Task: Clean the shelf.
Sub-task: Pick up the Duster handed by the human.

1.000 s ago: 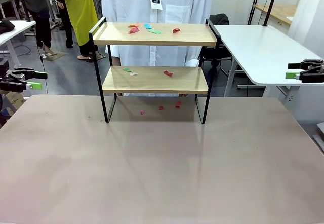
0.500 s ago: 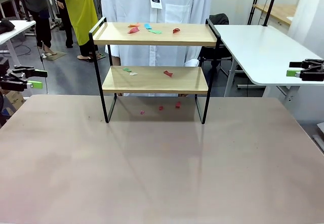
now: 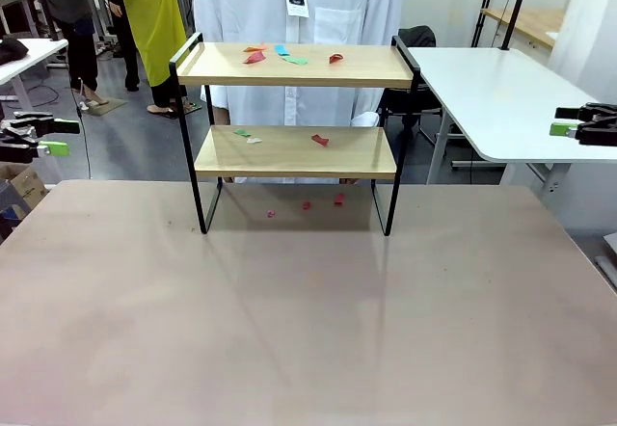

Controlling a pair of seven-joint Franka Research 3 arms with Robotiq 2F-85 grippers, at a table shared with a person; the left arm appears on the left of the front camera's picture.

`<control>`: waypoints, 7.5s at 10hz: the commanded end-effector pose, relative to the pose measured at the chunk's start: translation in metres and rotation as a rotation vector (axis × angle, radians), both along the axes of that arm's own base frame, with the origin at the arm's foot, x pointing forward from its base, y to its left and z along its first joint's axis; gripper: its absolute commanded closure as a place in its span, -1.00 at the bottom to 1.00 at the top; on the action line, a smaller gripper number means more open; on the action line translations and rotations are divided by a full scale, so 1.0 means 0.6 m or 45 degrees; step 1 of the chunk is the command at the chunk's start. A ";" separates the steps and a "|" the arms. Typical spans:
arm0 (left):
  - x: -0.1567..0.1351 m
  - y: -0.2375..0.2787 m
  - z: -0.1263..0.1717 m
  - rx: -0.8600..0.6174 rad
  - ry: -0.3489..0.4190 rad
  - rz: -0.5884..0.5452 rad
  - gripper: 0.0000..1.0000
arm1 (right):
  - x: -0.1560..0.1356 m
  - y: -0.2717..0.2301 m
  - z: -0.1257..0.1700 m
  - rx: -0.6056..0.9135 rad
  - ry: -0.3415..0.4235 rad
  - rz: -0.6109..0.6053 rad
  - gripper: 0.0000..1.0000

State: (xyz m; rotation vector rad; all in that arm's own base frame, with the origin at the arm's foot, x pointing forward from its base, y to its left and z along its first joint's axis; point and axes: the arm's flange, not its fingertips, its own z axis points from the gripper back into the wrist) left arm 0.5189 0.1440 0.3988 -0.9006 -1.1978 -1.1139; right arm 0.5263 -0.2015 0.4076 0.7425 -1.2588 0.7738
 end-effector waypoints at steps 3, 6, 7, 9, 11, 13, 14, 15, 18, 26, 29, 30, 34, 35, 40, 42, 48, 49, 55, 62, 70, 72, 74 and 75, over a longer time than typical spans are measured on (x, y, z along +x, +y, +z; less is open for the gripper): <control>-0.009 -0.003 0.003 -0.055 -0.040 0.051 -1.00 | 0.000 0.004 0.004 0.008 -0.040 0.033 -1.00; -0.001 0.001 0.004 -0.010 -0.009 0.006 -1.00 | 0.000 0.000 0.002 0.007 -0.009 -0.001 -1.00; -0.001 0.001 0.004 -0.010 -0.009 0.006 -1.00 | 0.000 0.000 0.002 0.007 -0.009 -0.001 -1.00; -0.001 0.001 0.004 -0.010 -0.009 0.006 -1.00 | 0.000 0.000 0.002 0.007 -0.009 -0.001 -1.00; -0.001 0.001 0.004 -0.010 -0.009 0.006 -1.00 | 0.000 0.000 0.002 0.007 -0.009 -0.001 -1.00; -0.001 0.001 0.004 -0.010 -0.009 0.006 -1.00 | 0.000 0.000 0.002 0.007 -0.009 -0.001 -1.00; -0.001 0.001 0.004 -0.010 -0.009 0.006 -1.00 | 0.000 0.000 0.002 0.007 -0.009 -0.001 -1.00; -0.001 0.001 0.004 -0.010 -0.009 0.006 -1.00 | 0.000 0.000 0.002 0.007 -0.009 -0.001 -1.00; -0.001 0.001 0.004 -0.010 -0.009 0.006 -1.00 | 0.000 0.000 0.002 0.007 -0.009 -0.001 -1.00; -0.001 0.001 0.004 -0.010 -0.009 0.006 -1.00 | 0.000 0.000 0.002 0.007 -0.009 -0.001 -1.00; -0.032 -0.019 0.107 0.188 0.022 0.180 -1.00 | 0.000 0.000 0.002 0.007 -0.009 -0.001 -1.00; -0.042 -0.037 0.150 0.221 0.062 0.241 -1.00 | 0.000 0.000 0.002 0.007 -0.009 -0.001 -1.00; -0.105 -0.156 0.273 0.464 0.259 0.339 -1.00 | 0.000 0.000 0.002 0.007 -0.009 -0.001 -1.00; -0.123 -0.188 0.293 0.544 0.273 0.398 -1.00 | 0.000 0.000 0.002 0.007 -0.009 -0.001 -1.00; -0.170 -0.276 0.340 0.766 0.287 0.568 -1.00 | 0.000 0.000 0.002 0.007 -0.009 -0.001 -1.00; -0.169 -0.263 0.343 0.691 0.260 0.547 -1.00 | 0.000 0.000 0.002 0.007 -0.009 -0.001 -1.00; -0.121 -0.366 0.319 0.788 0.453 0.896 -1.00 | 0.000 0.000 0.002 0.007 -0.009 -0.001 -1.00; -0.104 -0.372 0.308 0.824 0.483 1.006 -1.00 | 0.000 0.000 0.002 0.007 -0.009 -0.001 -1.00; -0.058 -0.351 0.270 0.888 0.601 1.147 -1.00 | 0.000 0.000 0.002 0.007 -0.009 -0.001 -1.00; -0.040 -0.352 0.226 0.877 0.579 1.168 0.16 | 0.000 0.000 0.002 0.007 -0.009 -0.001 -1.00; -0.040 -0.355 0.221 0.885 0.640 1.238 1.00 | 0.000 0.000 0.002 0.007 -0.009 -0.001 -1.00; -0.043 -0.352 0.222 0.860 0.595 1.325 1.00 | 0.000 0.000 0.002 0.007 -0.009 -0.001 -1.00; -0.052 -0.341 0.221 0.826 0.605 1.362 1.00 | 0.000 0.000 0.002 0.007 -0.009 -0.001 -1.00; -0.054 -0.337 0.222 0.790 0.608 1.361 1.00 | 0.000 0.000 0.002 0.007 -0.009 -0.001 -1.00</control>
